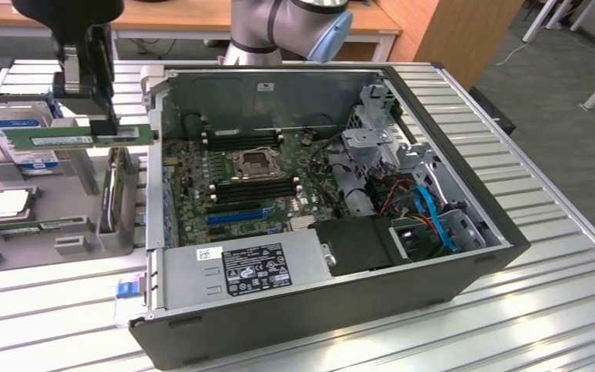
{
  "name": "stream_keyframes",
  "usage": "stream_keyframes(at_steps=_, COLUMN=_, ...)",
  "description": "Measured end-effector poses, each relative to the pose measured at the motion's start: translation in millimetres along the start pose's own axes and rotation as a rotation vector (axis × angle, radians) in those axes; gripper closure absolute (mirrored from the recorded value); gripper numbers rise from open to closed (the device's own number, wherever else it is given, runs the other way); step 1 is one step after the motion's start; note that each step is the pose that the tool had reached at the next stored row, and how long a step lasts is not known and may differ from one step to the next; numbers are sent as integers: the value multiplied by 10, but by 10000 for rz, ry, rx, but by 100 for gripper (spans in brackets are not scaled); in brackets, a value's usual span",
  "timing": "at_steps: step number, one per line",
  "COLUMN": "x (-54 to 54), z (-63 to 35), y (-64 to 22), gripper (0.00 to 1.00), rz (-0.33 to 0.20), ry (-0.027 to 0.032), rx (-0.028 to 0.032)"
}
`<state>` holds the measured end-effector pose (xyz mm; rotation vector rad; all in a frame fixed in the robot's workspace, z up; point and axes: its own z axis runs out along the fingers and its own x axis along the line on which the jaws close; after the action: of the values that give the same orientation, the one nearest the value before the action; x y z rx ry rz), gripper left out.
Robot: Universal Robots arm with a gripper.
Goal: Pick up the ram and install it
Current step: 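Pick up the ram and move it above insertion slot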
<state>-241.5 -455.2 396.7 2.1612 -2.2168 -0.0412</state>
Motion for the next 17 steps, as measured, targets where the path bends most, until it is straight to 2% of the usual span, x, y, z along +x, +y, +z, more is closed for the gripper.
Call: stream_keyframes(at_steps=17, x=-9, z=-19, y=-360, gripper=88, rz=0, ry=1, rx=-44)
